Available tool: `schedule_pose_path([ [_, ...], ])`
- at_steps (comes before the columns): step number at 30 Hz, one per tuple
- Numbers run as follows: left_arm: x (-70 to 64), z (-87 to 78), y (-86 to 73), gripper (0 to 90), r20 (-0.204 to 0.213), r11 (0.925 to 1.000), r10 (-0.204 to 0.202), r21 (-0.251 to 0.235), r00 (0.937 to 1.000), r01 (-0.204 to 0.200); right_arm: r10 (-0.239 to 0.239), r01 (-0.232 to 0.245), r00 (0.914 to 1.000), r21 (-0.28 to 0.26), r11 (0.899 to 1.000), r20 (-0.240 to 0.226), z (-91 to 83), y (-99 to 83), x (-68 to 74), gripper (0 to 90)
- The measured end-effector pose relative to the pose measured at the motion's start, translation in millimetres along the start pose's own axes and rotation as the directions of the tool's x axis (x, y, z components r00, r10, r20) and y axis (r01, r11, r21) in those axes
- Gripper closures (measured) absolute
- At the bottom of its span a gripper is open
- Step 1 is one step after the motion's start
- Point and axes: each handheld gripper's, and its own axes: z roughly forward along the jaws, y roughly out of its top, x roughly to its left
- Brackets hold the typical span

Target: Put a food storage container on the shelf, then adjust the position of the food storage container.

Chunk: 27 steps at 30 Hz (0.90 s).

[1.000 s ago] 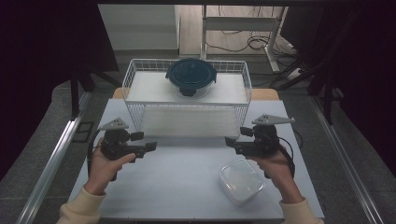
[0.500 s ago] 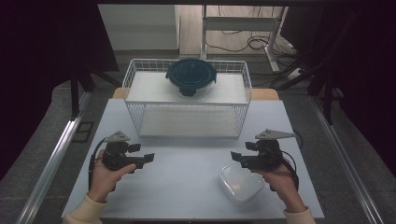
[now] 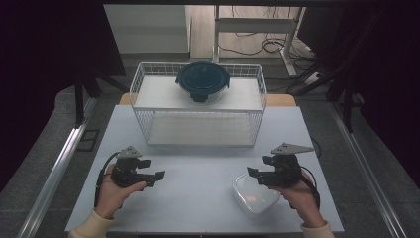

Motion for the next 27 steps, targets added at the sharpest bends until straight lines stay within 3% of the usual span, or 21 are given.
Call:
schedule_pose_path([
  [13, -7.4, -7.2, -4.6, 23.2, -0.005, 0.9999, 0.008, -0.011, 1.0, -0.008, 0.016, -0.016, 0.9995, 0.004, 1.0, 0.027, -16.2, -10.6, -1.5, 29.0],
  [18, -8.1, -12.2, -10.4, 22.9, -0.006, 0.9999, -0.008, -0.01, 0.9999, 0.008, 0.032, -0.033, 0.999, 0.019, 0.999, 0.031, -19.7, -19.6, -2.9, 31.4],
  [25, -7.6, -14.4, -14.8, 22.5, -0.005, 0.9999, -0.014, -0.003, 0.9999, 0.014, 0.035, -0.037, 0.9983, 0.046, 0.998, 0.046, -38.9, -37.1, -2.4, 44.0],
  [27, -7.2, -14.5, -14.9, 22.4, -0.006, 0.9998, -0.018, -0.004, 0.9998, 0.018, 0.031, -0.034, 0.9977, 0.059, 0.998, 0.06, -45.3, -42.9, -4.0, 52.4],
])
